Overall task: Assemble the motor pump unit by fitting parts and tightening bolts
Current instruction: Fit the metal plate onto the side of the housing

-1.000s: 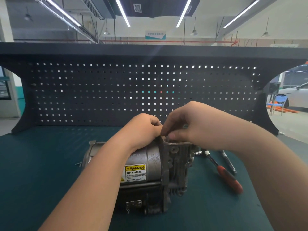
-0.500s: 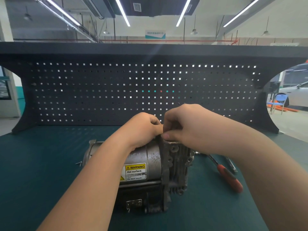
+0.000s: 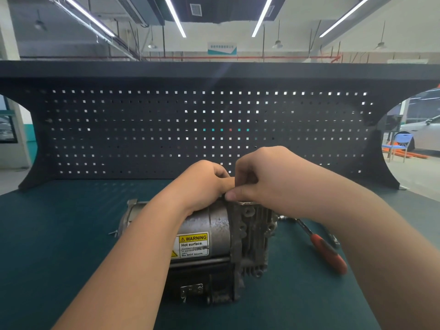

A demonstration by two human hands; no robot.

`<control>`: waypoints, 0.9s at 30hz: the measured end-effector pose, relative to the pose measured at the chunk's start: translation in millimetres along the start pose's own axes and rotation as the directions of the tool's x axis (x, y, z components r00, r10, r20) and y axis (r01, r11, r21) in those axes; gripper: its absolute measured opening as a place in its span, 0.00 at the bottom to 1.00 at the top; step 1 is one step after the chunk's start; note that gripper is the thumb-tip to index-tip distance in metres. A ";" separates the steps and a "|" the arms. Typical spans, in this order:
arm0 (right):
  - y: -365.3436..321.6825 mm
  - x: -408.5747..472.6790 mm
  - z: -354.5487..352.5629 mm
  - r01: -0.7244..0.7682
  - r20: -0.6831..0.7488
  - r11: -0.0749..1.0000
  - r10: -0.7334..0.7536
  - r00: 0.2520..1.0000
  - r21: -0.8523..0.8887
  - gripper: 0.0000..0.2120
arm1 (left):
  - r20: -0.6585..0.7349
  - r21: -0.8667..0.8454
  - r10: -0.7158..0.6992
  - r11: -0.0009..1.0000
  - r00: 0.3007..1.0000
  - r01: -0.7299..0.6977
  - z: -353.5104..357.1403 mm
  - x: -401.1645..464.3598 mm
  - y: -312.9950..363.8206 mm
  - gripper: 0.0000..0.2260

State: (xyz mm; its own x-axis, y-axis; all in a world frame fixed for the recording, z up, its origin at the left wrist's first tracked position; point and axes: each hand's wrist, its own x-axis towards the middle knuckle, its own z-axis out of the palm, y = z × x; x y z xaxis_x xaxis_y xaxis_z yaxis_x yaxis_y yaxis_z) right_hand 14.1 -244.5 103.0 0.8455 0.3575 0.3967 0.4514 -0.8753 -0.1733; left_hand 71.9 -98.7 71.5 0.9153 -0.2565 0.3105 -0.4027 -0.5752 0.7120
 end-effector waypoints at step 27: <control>15.6 8.1 17.5 0.077 -0.002 0.985 -0.077 0.997 0.157 0.22 | 0.004 0.062 0.034 0.997 0.999 -0.034 -2.2 0.5 -1.6 0.05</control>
State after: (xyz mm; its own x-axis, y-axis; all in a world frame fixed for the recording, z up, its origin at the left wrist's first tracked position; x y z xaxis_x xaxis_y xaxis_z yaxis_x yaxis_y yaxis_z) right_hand 33.0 -249.6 87.8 0.8073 0.4235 0.4109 0.5542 -0.7834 -0.2815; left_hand 73.0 -96.2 71.9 0.9011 -0.2789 0.3320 -0.4331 -0.6133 0.6605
